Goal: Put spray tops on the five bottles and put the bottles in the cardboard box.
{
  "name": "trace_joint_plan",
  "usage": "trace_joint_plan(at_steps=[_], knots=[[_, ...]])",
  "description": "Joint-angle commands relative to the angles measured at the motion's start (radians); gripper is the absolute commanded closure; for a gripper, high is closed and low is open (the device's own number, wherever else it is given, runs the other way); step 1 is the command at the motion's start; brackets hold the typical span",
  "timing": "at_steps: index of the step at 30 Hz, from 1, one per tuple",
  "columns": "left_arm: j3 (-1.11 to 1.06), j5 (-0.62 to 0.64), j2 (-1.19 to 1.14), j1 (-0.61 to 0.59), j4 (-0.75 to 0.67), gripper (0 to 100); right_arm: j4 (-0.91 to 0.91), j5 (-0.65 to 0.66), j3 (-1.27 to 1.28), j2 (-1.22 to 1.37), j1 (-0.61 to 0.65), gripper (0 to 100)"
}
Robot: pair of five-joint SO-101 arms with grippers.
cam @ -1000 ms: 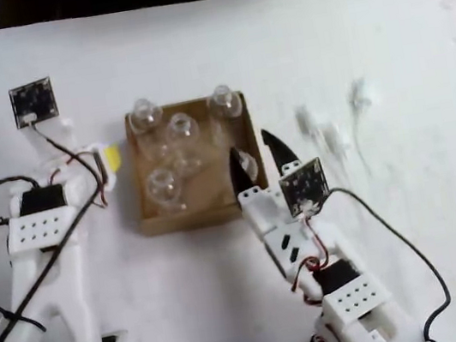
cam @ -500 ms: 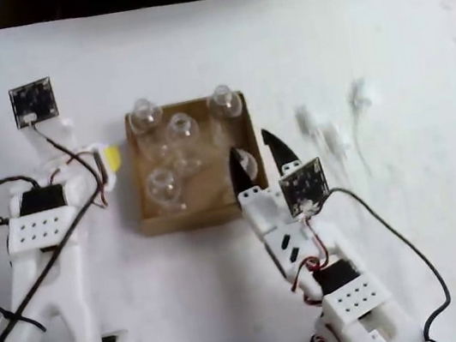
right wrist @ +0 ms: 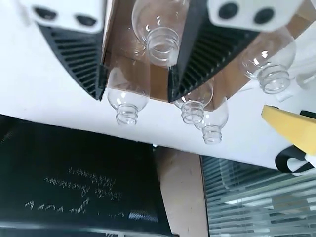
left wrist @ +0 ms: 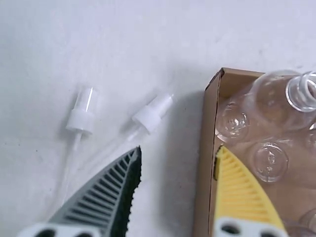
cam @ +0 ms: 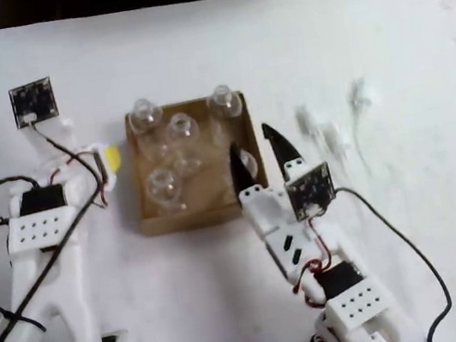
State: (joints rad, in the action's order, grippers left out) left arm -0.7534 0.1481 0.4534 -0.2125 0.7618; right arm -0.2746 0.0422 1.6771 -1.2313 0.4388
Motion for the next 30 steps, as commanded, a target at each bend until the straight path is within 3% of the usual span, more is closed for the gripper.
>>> trace_joint_plan(at_steps=[1,6,10,17,24,30], knots=[[0.008,0.009,0.002,0.013,-0.028,77,0.102,-0.011,0.018,-0.116,-0.005,81.7],[0.008,0.009,0.002,0.013,-0.028,77,0.312,-0.104,0.018,-0.366,-0.024,81.7],[0.008,0.009,0.002,0.013,-0.028,77,0.510,-0.201,0.006,-0.596,-0.108,81.7],[0.008,0.012,0.002,0.013,-0.028,77,0.460,-0.433,-0.018,-0.549,-0.312,81.8],[0.008,0.014,0.002,0.013,-0.026,77,0.441,-0.440,0.014,-0.570,-0.456,81.8],[0.006,0.014,0.002,0.013,-0.026,77,0.469,-0.440,0.014,-0.570,-0.483,81.8]])
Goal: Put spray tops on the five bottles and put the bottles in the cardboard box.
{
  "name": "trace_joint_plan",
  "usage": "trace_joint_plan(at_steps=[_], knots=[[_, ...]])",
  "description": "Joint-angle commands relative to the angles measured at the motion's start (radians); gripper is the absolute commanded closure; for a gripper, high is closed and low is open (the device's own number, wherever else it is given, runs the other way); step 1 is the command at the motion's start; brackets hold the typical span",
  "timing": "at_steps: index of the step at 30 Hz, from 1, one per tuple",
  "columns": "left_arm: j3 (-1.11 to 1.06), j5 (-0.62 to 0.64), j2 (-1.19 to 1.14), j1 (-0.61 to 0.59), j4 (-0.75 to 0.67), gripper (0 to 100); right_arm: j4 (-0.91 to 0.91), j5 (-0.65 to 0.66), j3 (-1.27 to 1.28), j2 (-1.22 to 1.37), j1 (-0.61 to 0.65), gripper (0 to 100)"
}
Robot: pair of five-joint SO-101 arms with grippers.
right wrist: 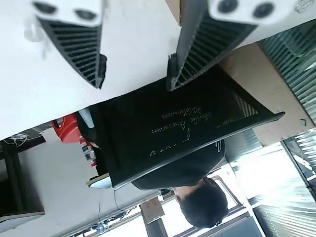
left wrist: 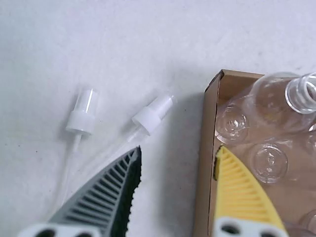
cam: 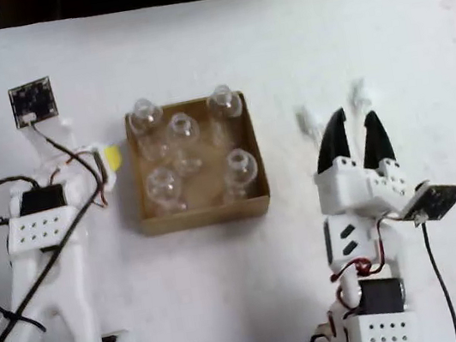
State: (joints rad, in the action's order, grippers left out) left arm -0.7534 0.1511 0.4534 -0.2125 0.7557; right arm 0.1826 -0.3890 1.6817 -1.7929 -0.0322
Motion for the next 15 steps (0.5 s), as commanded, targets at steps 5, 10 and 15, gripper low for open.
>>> trace_joint_plan(at_steps=[5,10,15], knots=[[0.006,0.008,0.002,0.013,-0.020,77,0.035,-0.008,0.009,-0.007,-0.007,81.8],[0.006,0.008,0.002,0.013,-0.020,77,0.047,-0.008,0.009,-0.004,-0.010,81.8],[0.006,0.009,0.001,0.013,-0.020,77,0.061,-0.008,0.009,-0.005,-0.010,81.8]])
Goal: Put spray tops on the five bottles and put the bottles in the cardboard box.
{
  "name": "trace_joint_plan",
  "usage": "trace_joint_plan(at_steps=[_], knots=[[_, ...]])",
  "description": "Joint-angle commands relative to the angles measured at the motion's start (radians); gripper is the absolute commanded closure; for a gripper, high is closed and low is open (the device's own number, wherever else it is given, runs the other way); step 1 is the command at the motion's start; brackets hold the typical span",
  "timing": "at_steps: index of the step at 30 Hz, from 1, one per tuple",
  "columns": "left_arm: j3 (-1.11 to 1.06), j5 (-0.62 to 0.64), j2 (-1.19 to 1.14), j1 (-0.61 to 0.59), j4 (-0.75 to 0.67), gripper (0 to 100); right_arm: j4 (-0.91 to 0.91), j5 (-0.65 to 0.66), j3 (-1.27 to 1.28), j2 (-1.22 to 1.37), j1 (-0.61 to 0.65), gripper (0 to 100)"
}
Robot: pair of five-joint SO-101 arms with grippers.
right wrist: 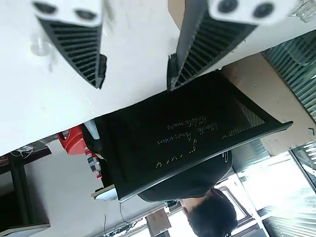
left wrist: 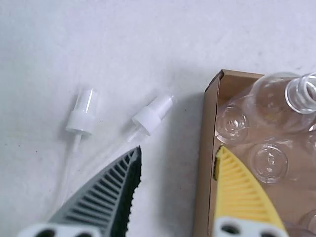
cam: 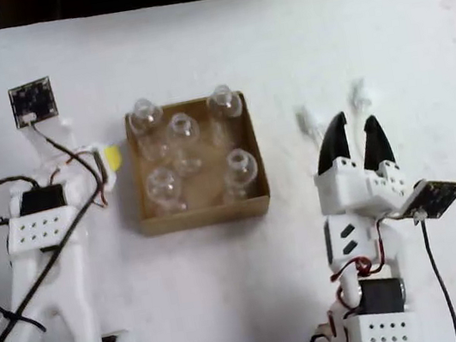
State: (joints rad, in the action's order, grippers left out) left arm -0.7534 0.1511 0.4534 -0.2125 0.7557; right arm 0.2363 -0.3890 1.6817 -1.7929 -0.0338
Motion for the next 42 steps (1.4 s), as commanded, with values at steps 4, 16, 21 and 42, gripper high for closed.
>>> trace_joint_plan(at_steps=[4,16,21,42], knots=[[0.005,0.009,0.001,0.013,-0.020,77,0.007,-0.008,0.009,-0.004,-0.007,81.8],[-0.055,0.009,0.002,0.018,-0.117,77,0.007,-0.008,0.009,-0.002,-0.002,81.8],[-0.054,0.009,0.002,0.018,-0.117,77,0.022,-0.008,0.009,-0.007,-0.002,81.8],[-0.055,0.009,0.002,0.018,-0.118,77,0.025,-0.008,0.009,-0.007,-0.002,81.8]])
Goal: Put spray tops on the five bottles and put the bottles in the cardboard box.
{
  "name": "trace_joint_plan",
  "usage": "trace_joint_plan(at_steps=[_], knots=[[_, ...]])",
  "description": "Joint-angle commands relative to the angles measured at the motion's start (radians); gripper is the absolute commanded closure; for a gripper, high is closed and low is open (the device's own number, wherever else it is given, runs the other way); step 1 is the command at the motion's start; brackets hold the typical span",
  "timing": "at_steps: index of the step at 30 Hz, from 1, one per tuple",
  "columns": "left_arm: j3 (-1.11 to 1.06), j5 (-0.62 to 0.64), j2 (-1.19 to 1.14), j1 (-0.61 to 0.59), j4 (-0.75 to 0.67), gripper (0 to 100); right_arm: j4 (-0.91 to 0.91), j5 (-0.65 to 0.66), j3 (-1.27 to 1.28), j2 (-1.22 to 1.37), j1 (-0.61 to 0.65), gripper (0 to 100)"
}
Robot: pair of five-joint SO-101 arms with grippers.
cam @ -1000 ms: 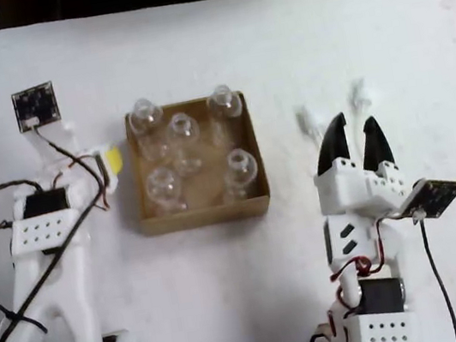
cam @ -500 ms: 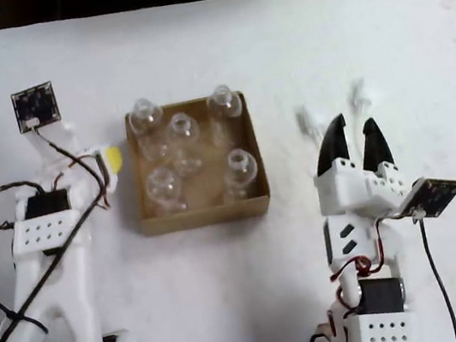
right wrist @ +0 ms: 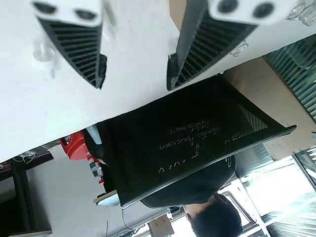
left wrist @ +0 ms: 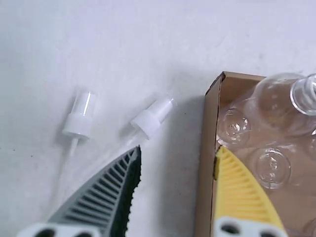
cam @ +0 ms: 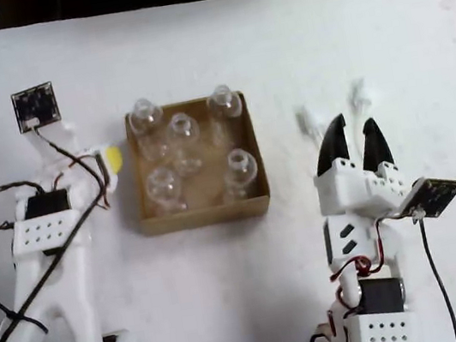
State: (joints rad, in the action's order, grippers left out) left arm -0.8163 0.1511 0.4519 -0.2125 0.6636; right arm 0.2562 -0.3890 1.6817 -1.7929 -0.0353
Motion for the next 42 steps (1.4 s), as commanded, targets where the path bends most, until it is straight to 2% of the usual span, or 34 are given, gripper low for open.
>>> trace_joint_plan(at_steps=[1,8,16,23,32,38,42], knots=[[0.008,0.009,0.004,0.018,-0.026,77,0.005,-0.008,0.009,-0.007,-0.001,81.8],[0.015,0.009,0.012,0.012,-0.015,77,0.005,0.078,0.009,-0.004,0.001,82.0],[0.201,0.005,0.088,-0.061,0.272,77,0.007,0.084,0.009,-0.002,0.012,81.9],[0.311,-0.002,0.110,-0.071,0.361,77,0.008,0.083,0.009,-0.002,0.012,82.0],[0.474,-0.227,0.104,-0.111,0.476,77,0.024,0.083,0.009,-0.002,0.012,81.9],[0.608,-0.281,0.102,-0.170,0.600,77,0.024,0.084,0.009,-0.005,0.007,81.9],[0.617,-0.379,0.101,-0.173,0.647,77,0.027,0.084,0.009,-0.005,0.010,81.9]])
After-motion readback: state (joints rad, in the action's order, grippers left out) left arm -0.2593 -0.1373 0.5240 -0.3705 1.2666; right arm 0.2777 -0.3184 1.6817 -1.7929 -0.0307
